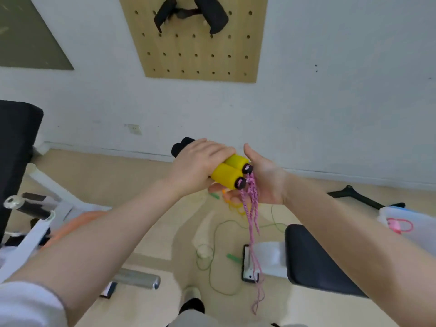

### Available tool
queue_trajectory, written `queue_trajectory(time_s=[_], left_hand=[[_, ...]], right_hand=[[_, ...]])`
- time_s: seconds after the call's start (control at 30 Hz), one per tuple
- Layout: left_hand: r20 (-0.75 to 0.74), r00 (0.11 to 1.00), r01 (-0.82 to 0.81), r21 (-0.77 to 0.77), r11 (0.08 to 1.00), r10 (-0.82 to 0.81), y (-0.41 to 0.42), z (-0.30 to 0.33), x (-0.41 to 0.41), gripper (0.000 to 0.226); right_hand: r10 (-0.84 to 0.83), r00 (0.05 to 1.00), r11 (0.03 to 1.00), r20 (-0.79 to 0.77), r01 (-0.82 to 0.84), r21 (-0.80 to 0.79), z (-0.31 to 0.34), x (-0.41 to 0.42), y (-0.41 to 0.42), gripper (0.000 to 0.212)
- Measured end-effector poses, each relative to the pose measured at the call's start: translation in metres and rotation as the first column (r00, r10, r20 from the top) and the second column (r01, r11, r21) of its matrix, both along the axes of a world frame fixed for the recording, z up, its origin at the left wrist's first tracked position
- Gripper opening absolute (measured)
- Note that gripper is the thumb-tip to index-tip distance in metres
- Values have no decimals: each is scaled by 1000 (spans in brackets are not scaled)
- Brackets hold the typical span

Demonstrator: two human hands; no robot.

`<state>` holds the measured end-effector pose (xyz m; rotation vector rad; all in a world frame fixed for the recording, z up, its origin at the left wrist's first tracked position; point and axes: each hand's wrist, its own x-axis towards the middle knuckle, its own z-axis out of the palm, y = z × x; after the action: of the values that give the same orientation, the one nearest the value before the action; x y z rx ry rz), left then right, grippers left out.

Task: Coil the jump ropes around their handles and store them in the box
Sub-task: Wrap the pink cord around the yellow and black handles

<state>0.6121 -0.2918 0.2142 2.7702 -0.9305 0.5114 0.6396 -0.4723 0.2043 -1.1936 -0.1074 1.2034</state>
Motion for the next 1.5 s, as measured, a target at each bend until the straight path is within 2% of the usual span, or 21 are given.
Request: queue_trajectory(time_s=[0.07, 0.13, 0.2, 0.27, 0.3, 0.33, 0.4, 0.43, 0.47, 0.53, 0.57, 0.63, 0.77, 0.87, 0.93, 1.03, 1.1, 1.2, 1.27, 1.4, 1.5], left_hand=[[-36, 998, -44, 96, 994, 48, 36, -6, 23, 50], [-76, 993, -84, 127, 988, 94, 60, -11, 42, 51], [-191, 962, -184, 69, 980, 194, 70, -12, 53, 45], [-383, 864, -360, -15, 933, 327, 74, -16, 57, 36], [-494, 802, -443, -114, 889, 336, 75, -18, 58, 29], [-617, 733, -535, -263, 803, 286, 76, -19, 59, 20], [-833, 553, -741, -477, 473, 26, 77, -13, 59, 9], [-881, 453, -820, -471, 324, -135, 76, -10, 57, 10], [-883, 370, -867, -440, 233, -290, 72, -6, 55, 10], [-827, 247, -909, -378, 175, -505, 63, 2, 47, 12], [-796, 218, -914, -369, 166, -565, 58, 4, 43, 13], [-762, 232, -908, -393, 147, -605, 49, 5, 41, 12], [-722, 368, -885, -465, 16, -586, 34, 5, 45, 10], [-638, 414, -845, -535, -12, -649, 25, 7, 43, 10], [-575, 399, -823, -568, -2, -715, 17, 8, 37, 13], [-584, 332, -777, -614, 136, -740, 1, 2, 25, 18], [-593, 299, -770, -612, 178, -748, -5, -2, 21, 20], [-591, 236, -788, -581, 204, -771, -4, -5, 21, 19], [-596, 219, -789, -575, 219, -773, -2, -8, 23, 29], [-580, 205, -822, -539, 183, -789, 6, -16, 25, 49], [-573, 245, -795, -581, 176, -782, 11, -21, 22, 34]], right_hand=[[-56, 996, 997, 70, 59, -48, 6, 7, 15, 80], [-63, 987, 992, 144, 78, -99, 8, 12, 27, 63], [-115, 971, 983, 212, 142, -117, 6, 17, 39, 41], [-165, 948, 975, 273, 198, -100, 1, 19, 46, 31], [-187, 937, 972, 294, 221, -85, 0, 17, 49, 32], [-206, 932, 968, 299, 238, -75, -2, 16, 50, 34], [-235, 922, 957, 308, 275, -94, -5, 14, 50, 33], [-246, 909, 944, 337, 303, -127, -7, 12, 50, 32], [-245, 887, 926, 392, 333, -176, -9, 10, 51, 31], [-202, 843, 887, 499, 373, -272, -9, 4, 57, 28], [-175, 837, 877, 519, 372, -304, -6, 0, 61, 28], [-143, 841, 882, 521, 347, -318, -1, -9, 69, 25], [-98, 779, 883, 619, 355, -307, 3, -13, 82, 16], [-174, 757, 853, 629, 435, -287, 8, -10, 73, 8], [-254, 761, 853, 597, 466, -233, 11, -9, 62, 22], [-417, 736, 844, 534, 532, -75, 10, -14, 55, 28], [-472, 714, 831, 517, 557, -10, 7, -17, 56, 28], [-415, 727, 860, 546, 510, -25, 5, -19, 54, 26], [-339, 747, 889, 572, 453, -65, 9, -18, 49, 22], [-52, 734, 894, 677, 337, -296, 10, -12, 41, 10], [2, 760, 870, 650, 319, -375, 0, -10, 44, 14]])
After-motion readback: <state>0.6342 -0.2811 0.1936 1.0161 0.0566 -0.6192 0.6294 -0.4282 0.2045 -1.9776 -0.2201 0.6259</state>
